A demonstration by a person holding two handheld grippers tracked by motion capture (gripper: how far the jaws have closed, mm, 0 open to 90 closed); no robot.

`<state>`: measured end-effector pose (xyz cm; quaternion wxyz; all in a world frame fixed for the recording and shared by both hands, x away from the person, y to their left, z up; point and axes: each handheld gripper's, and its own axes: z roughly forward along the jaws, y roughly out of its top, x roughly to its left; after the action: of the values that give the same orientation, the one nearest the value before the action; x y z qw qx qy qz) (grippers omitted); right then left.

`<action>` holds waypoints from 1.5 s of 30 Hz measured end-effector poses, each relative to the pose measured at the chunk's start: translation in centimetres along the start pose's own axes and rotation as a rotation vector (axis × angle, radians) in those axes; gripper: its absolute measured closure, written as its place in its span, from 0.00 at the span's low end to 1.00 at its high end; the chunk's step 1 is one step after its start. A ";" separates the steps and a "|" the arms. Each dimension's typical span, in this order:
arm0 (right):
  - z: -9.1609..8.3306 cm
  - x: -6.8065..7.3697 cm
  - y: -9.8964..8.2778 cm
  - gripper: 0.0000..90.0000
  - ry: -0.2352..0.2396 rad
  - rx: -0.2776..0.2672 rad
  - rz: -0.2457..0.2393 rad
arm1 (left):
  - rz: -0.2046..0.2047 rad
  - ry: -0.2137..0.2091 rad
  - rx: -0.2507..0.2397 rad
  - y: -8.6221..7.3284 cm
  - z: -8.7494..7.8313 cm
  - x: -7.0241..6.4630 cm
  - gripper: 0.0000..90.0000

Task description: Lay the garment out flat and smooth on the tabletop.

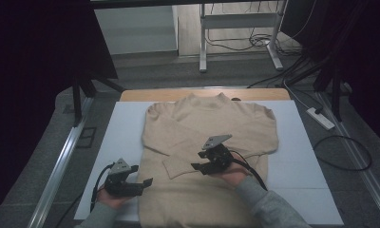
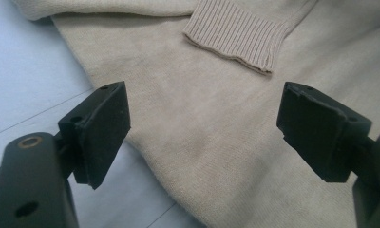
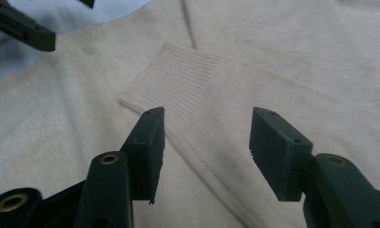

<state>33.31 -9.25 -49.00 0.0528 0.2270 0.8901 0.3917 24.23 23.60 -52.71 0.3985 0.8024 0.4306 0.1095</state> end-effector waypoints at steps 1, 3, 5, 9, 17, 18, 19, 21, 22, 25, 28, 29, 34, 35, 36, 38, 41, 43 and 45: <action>0.3 0.3 0.0 0.49 0.007 0.007 -0.008 | 0.000 0.000 0.000 0.0 0.0 0.0 0.20; 0.7 0.9 0.0 0.49 0.020 0.026 -0.023 | 0.002 0.000 0.002 0.0 0.1 0.0 0.20; 1.2 1.4 0.1 0.48 0.030 0.038 -0.038 | 0.003 -0.002 0.005 0.0 0.1 0.0 0.20; 2.1 2.4 0.3 0.45 0.045 0.058 -0.055 | 0.001 -0.001 0.005 0.0 0.1 0.0 0.20; 4.5 4.2 1.6 0.41 0.044 0.098 -0.118 | 0.002 -0.001 0.006 0.0 0.1 0.1 0.20; 4.9 4.4 1.8 0.40 0.037 0.102 -0.123 | 0.003 -0.001 0.007 0.0 0.1 0.1 0.20; 5.4 4.4 2.0 0.40 0.038 0.104 -0.123 | 0.004 0.000 0.007 0.0 0.1 0.1 0.20; 6.3 4.4 2.4 0.40 0.031 0.101 -0.116 | -0.001 -0.002 0.007 0.0 0.1 0.0 0.20; 6.8 4.4 2.5 0.40 0.025 0.100 -0.103 | -0.001 -0.003 0.007 -0.1 0.1 0.0 0.20; 8.4 4.8 2.4 0.37 -0.012 0.151 -0.132 | -0.001 -0.003 0.008 -0.1 0.2 0.1 0.20; 8.4 5.0 2.6 0.46 -0.051 0.171 -0.147 | -0.001 -0.003 0.010 -0.1 0.2 0.2 0.20; 8.4 5.0 2.7 0.52 -0.062 0.174 -0.148 | -0.001 -0.002 0.011 -0.1 0.2 0.2 0.20; 7.6 3.9 2.6 0.84 -0.020 0.147 -0.087 | -0.003 -0.004 0.010 -0.1 0.2 0.1 0.20; 7.4 3.8 2.6 0.88 -0.011 0.145 -0.077 | -0.003 -0.004 0.010 -0.1 0.2 0.1 0.20; 7.2 3.7 2.6 0.90 -0.007 0.136 -0.073 | -0.004 -0.003 0.011 -0.1 0.2 0.1 0.20; 6.7 3.4 2.5 0.92 -0.006 0.116 -0.061 | -0.004 -0.004 0.013 -0.1 0.2 0.1 0.20; 5.8 3.0 2.4 0.93 -0.008 0.086 -0.046 | -0.002 -0.002 0.013 -0.1 0.2 0.2 0.20; 5.1 2.6 2.3 0.94 -0.011 0.062 -0.032 | -0.002 -0.003 0.013 -0.1 0.2 0.2 0.20; 4.4 2.2 2.0 0.94 -0.015 0.025 -0.023 | -0.003 -0.003 0.015 -0.2 0.2 0.2 0.20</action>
<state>33.31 -4.14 -50.35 0.0612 0.2201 0.8971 0.3782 24.36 23.63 -53.01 0.3934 0.8049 0.4319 0.1043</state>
